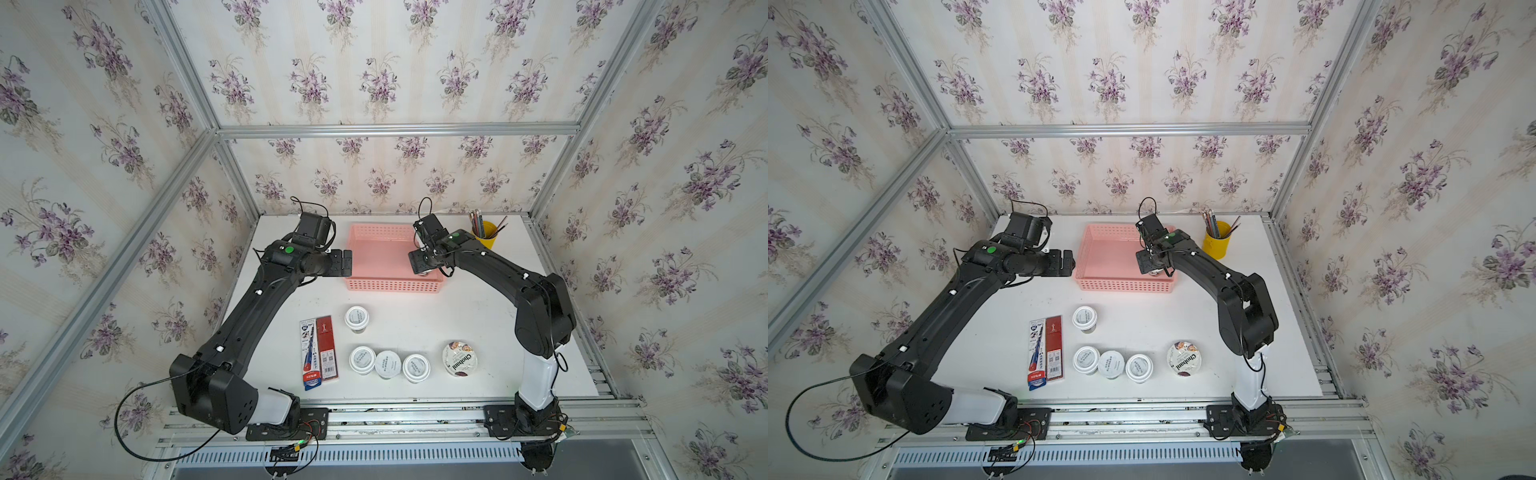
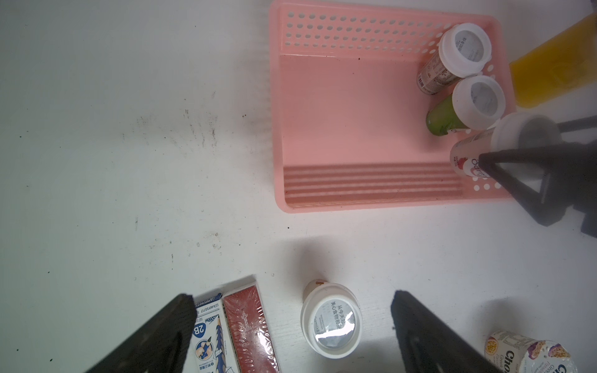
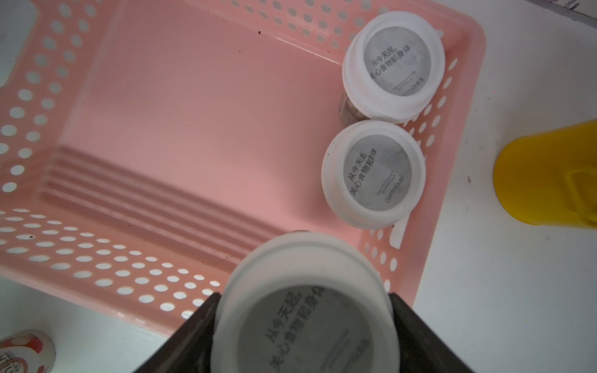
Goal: Put the yogurt in the basket
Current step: Place the yogurt in the basket.
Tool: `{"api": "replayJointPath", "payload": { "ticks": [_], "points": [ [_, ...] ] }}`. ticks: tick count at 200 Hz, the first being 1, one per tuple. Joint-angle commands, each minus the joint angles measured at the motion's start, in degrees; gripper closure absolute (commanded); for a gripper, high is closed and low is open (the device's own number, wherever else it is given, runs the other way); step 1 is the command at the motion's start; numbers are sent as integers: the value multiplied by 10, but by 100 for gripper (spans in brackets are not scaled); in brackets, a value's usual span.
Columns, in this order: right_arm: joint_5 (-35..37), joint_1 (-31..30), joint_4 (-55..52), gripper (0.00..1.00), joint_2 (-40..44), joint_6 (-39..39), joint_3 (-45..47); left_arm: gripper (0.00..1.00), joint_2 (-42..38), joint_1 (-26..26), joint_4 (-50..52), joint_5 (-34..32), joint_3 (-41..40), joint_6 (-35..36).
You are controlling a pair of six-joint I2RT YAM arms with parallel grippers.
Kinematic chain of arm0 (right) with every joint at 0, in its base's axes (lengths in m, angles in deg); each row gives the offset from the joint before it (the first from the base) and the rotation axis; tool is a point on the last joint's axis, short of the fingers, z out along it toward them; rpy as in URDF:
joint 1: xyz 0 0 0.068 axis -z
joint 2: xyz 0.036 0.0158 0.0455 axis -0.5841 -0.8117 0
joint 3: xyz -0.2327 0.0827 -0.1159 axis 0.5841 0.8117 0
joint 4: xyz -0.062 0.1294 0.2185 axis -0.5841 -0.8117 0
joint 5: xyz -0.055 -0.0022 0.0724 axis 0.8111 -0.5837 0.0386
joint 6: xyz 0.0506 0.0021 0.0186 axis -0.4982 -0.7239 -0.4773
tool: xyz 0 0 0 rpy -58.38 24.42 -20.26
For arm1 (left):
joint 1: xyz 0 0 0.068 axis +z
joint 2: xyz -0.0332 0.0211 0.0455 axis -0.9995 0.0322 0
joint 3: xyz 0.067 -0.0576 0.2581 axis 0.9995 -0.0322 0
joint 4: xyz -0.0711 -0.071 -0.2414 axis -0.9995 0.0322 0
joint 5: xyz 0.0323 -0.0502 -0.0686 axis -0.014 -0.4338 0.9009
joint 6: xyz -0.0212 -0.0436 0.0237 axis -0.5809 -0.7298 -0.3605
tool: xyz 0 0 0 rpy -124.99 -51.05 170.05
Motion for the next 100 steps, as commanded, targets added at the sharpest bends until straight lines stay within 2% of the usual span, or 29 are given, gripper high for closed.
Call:
{"api": "replayJointPath", "payload": {
  "ticks": [1, 100],
  "points": [
    [-6, 1, 5, 23, -2, 0, -1, 1, -1, 0, -6, -2, 0, 9],
    [-18, 3, 19, 23, -32, -1, 9, 1, -16, 1, -10, -3, -10, 9]
  ]
}}
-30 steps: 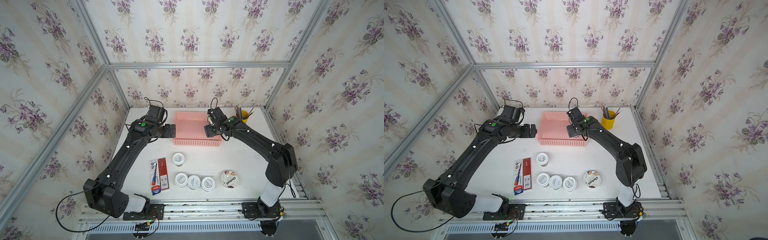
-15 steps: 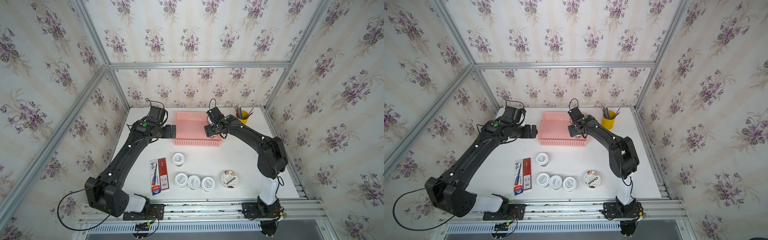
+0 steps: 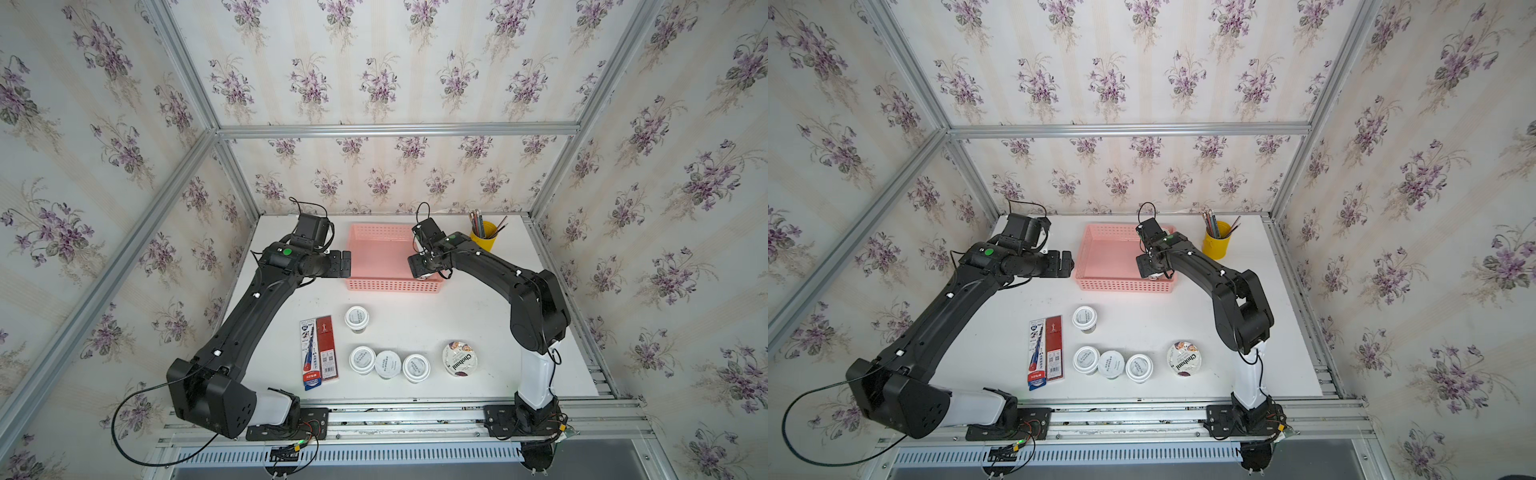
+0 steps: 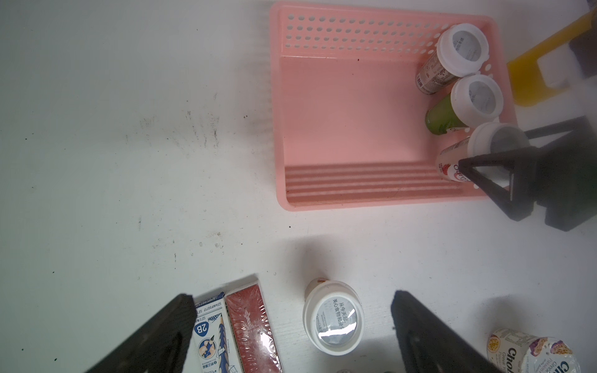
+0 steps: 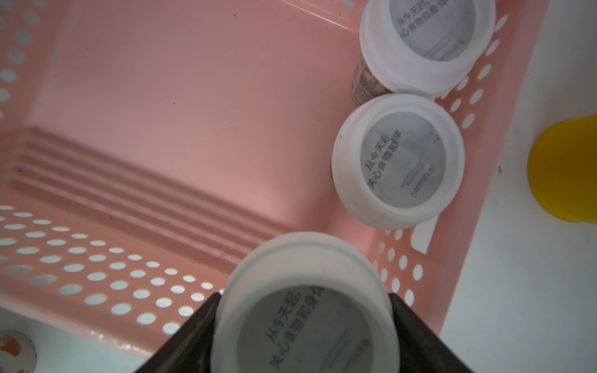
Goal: Put the yogurt in the basket
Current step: Place the yogurt in the basket.
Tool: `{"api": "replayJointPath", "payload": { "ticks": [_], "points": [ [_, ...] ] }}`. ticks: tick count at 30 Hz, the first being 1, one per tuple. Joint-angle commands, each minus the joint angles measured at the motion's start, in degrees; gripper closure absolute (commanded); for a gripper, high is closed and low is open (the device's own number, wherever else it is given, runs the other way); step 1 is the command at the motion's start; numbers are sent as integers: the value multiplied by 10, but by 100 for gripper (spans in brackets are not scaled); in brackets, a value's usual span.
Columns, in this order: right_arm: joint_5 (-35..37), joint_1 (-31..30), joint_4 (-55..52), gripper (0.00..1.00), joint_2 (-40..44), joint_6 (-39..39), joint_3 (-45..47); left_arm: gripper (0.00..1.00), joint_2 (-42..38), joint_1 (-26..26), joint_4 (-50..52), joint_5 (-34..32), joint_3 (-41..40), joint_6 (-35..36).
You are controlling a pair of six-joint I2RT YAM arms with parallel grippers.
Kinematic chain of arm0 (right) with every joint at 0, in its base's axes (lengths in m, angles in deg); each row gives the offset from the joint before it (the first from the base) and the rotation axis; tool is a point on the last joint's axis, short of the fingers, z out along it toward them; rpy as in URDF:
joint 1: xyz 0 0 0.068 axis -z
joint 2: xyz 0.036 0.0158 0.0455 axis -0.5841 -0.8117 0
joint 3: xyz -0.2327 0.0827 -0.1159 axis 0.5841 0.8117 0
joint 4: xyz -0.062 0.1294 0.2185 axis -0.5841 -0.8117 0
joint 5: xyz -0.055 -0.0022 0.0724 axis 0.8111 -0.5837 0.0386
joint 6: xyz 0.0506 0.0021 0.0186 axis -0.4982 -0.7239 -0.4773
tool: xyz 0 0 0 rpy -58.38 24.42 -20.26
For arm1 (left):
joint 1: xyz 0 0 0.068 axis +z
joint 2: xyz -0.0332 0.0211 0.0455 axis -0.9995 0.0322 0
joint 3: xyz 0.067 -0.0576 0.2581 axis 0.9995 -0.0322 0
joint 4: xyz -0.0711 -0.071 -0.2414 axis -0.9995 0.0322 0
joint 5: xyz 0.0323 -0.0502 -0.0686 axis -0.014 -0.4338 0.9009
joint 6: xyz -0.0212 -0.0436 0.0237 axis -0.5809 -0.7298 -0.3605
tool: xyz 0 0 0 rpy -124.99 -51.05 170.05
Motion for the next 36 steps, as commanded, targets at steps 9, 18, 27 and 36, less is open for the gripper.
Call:
{"api": "replayJointPath", "payload": {
  "ticks": [9, 18, 27, 36],
  "points": [
    [3, 4, 17, 23, -17, -1, 7, 1, -3, 0, -10, -3, -2, 5],
    [4, 6, 24, 23, -26, -2, 14, 1, 3, 1, -9, -2, -2, 7],
    [4, 8, 31, 23, -28, -2, 27, 1, 4, 0, -8, -3, 1, 7],
    [13, 8, 25, 19, -15, -3, 29, 1, -6, 0, -14, -3, -5, 8]
  ]
}}
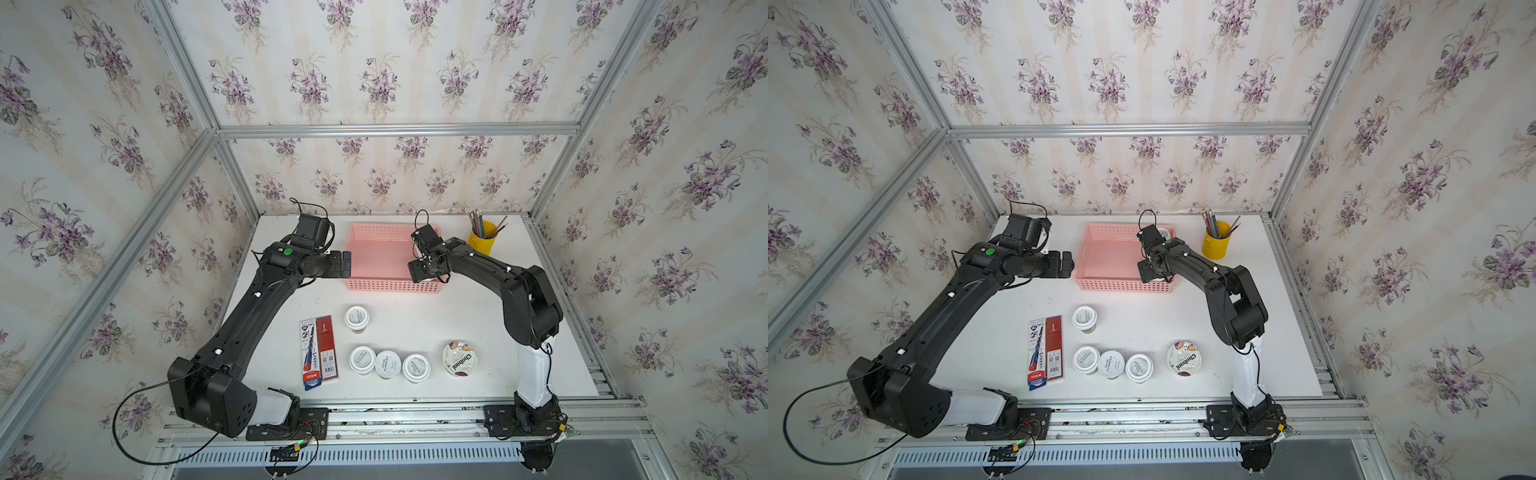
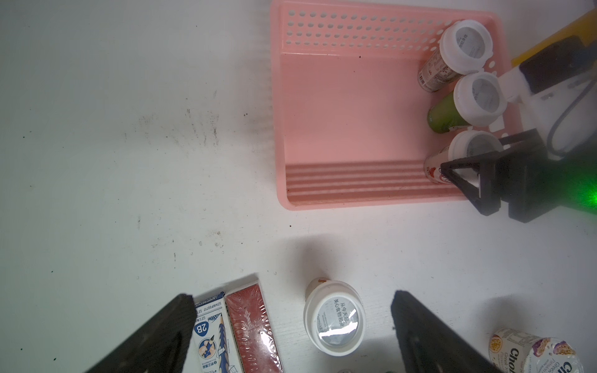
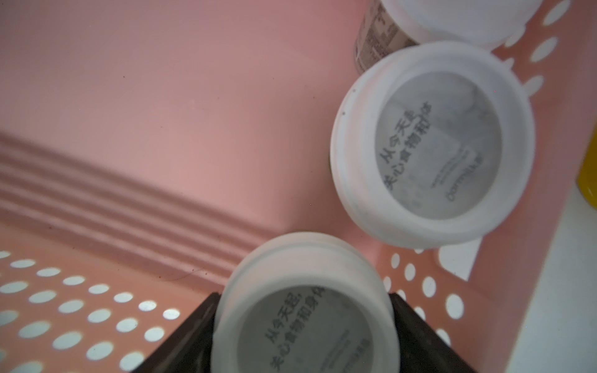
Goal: Put the yogurt in the basket
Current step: Place the yogurt in the basket.
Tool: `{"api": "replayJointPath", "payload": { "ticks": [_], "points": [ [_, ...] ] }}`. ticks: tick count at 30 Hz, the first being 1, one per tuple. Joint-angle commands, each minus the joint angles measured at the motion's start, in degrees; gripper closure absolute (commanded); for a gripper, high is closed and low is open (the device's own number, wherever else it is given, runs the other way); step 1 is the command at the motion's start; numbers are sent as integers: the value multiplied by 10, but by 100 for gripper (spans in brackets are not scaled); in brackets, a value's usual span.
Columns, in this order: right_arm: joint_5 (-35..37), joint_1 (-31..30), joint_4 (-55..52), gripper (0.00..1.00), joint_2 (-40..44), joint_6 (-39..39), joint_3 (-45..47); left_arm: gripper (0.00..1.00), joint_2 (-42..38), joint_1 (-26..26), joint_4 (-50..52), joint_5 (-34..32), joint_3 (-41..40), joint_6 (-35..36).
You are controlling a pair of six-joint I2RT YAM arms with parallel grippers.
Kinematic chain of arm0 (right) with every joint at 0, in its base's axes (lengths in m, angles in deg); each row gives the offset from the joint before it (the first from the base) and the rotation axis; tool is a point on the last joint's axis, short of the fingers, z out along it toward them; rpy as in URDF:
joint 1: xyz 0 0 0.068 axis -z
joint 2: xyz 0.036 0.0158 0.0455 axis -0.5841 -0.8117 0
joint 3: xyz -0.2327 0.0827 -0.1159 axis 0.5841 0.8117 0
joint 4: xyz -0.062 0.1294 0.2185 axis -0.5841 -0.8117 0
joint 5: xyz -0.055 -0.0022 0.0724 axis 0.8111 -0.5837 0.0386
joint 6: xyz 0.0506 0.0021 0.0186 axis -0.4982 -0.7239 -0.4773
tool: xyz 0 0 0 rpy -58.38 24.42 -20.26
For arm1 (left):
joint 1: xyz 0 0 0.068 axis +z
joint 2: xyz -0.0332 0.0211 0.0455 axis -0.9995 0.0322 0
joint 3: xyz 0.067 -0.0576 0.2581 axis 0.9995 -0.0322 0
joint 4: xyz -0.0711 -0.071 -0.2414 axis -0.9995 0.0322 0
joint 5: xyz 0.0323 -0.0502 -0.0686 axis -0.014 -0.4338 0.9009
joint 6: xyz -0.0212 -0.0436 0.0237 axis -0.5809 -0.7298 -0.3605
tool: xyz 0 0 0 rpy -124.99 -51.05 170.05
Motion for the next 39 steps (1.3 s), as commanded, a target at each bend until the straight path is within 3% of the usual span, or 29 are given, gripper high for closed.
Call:
{"api": "replayJointPath", "payload": {
  "ticks": [1, 11, 22, 39],
  "points": [
    [14, 0, -3, 18, 13, -1, 3, 1, -7, 0, -12, -3, -3, 6],
    [22, 0, -12, 14, 26, -2, 3, 1, -20, 1, -15, 0, -6, 5],
    [20, 0, -14, 25, 31, -4, 6, 1, -25, 1, -16, 8, -10, 4],
    [53, 0, -13, 29, 48, -4, 26, 1, -22, 1, -15, 8, -8, 4]
  ]
}}
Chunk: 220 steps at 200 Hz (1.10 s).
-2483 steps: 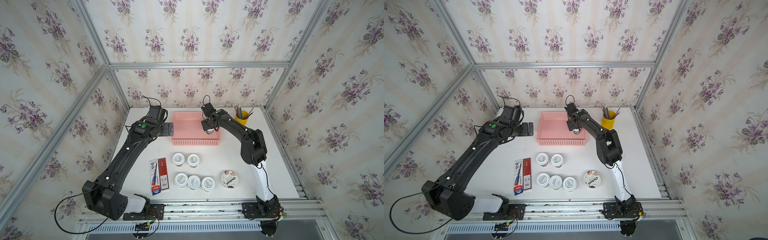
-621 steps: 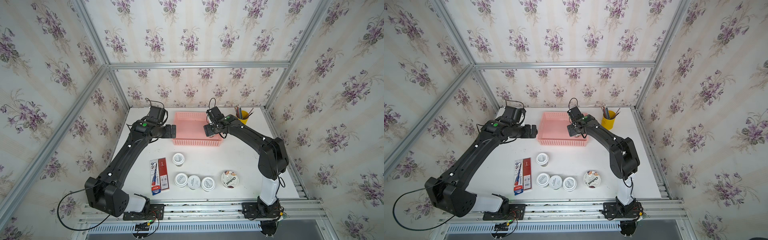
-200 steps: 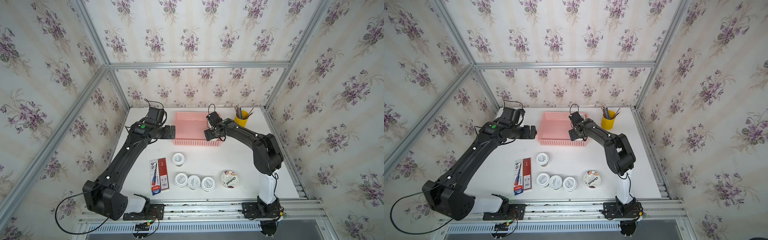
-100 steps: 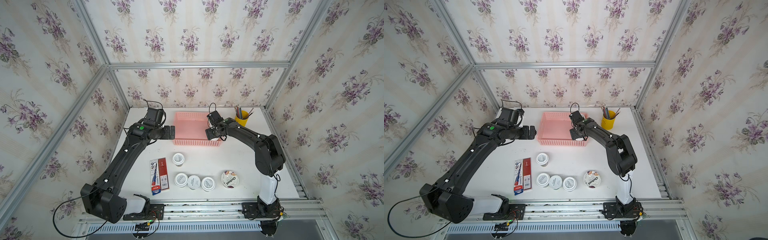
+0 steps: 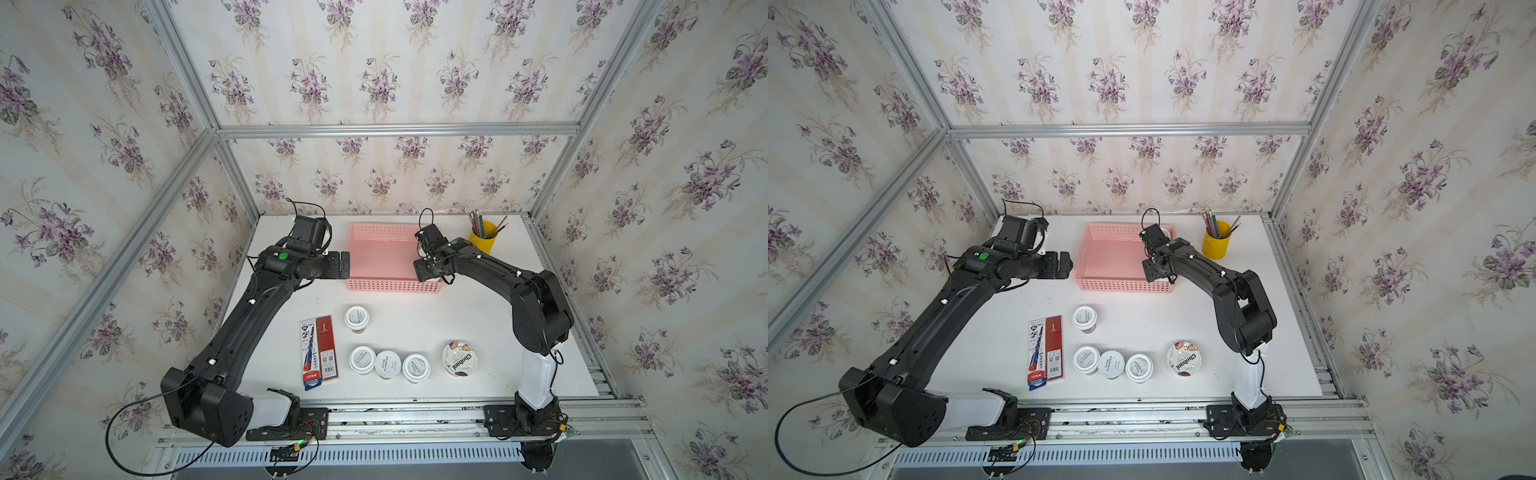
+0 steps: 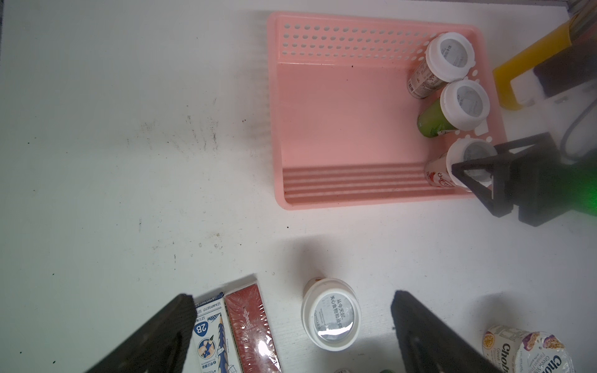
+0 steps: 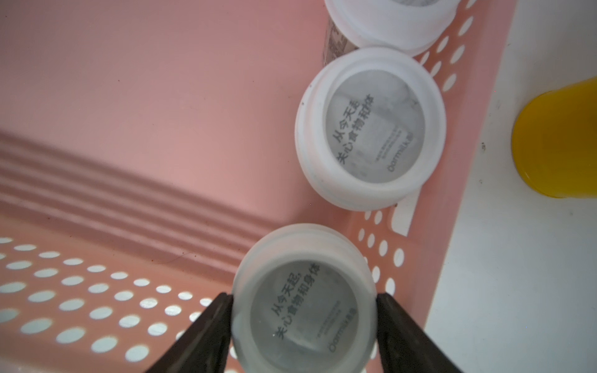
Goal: Put the yogurt in the basket
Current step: Place the yogurt in the basket.
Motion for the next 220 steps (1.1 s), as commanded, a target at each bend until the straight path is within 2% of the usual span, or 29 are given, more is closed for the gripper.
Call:
{"api": "replayJointPath", "payload": {
  "ticks": [1, 71, 108, 146, 180, 220],
  "points": [
    [18, 0, -8, 29, 7, -2, -1, 1, -1, 0, -10, 3, 1, 4],
    [18, 0, -11, 25, 13, -1, -2, 1, -2, 0, -8, -3, -1, 4],
    [5, 0, -12, 20, 32, -1, -2, 1, 1, 0, -4, -8, -2, 3],
    [-12, -1, -10, 19, 64, 1, 2, 1, 3, -11, 3, -24, -5, 0],
    [-40, -2, 19, 19, 138, -4, 48, 1, 1, -56, 48, -72, -1, -10],
    [-82, -12, 85, 19, 250, -24, 178, 1, -10, -137, 125, -130, -13, -53]
  ]
}}
